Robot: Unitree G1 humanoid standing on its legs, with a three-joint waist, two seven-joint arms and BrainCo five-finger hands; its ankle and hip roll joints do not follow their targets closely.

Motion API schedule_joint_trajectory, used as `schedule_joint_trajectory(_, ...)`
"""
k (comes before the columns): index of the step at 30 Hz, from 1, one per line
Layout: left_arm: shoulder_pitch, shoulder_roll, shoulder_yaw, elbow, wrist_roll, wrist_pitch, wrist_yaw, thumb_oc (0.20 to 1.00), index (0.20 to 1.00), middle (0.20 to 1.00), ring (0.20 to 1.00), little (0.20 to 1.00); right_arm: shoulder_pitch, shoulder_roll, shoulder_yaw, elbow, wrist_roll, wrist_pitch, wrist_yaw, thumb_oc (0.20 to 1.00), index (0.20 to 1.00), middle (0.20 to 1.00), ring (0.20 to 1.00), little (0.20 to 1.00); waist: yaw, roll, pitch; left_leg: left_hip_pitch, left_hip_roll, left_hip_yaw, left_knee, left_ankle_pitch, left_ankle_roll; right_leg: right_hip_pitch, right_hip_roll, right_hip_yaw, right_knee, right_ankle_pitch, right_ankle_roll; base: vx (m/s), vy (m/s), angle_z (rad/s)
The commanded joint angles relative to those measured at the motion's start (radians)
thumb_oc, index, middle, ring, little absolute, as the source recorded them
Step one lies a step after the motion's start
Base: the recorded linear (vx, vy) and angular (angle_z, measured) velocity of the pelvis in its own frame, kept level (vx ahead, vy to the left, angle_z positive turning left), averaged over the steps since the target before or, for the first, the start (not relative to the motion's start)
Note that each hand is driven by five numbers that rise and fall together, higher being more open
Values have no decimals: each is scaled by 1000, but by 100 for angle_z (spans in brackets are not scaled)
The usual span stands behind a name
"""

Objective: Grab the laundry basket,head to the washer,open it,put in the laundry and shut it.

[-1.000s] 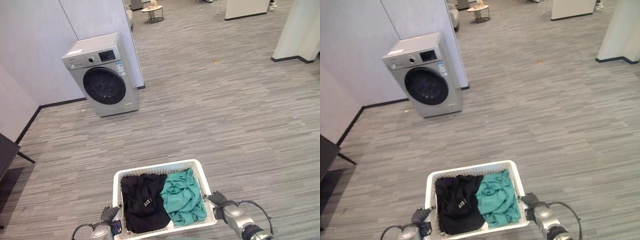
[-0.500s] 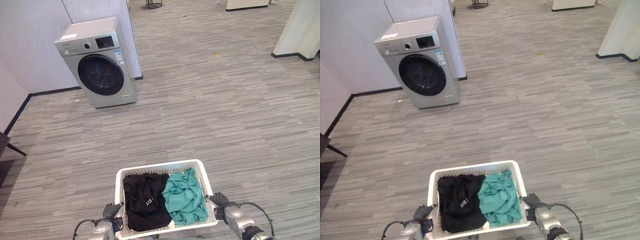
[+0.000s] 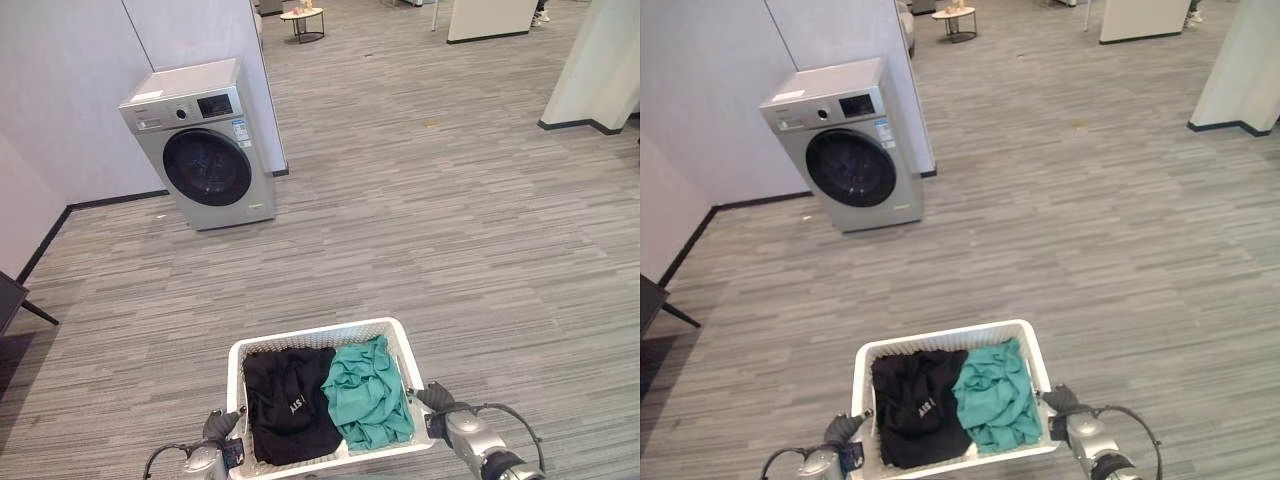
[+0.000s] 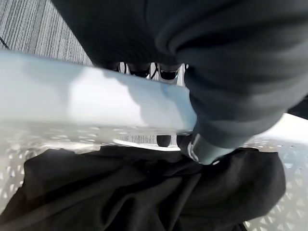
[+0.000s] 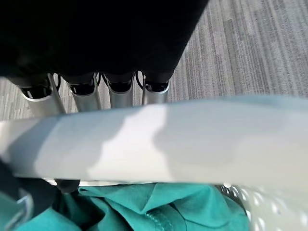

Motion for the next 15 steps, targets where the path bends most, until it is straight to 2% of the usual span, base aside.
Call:
schedule_joint_trajectory(1, 21, 41, 7, 11, -79, -35, -65, 200, 200, 200, 200, 200, -53, 63, -7, 7, 104, -47, 19, 200, 200, 200, 200, 200, 61, -116, -66, -66, -62, -88, -49, 42, -25, -24, -41, 6, 12, -14, 30, -27, 18, 6)
schedule_joint_trajectory(15, 33, 47, 21, -4, -88, -33, -59, 200, 200, 200, 200, 200, -47, 65, -16, -9, 118, -50, 7, 200, 200, 200, 200, 200, 63, -124, -57, -56, -76, -79, -49, 29, -10, -23, -55, 16, 18, -5, 42, -6, 8, 3)
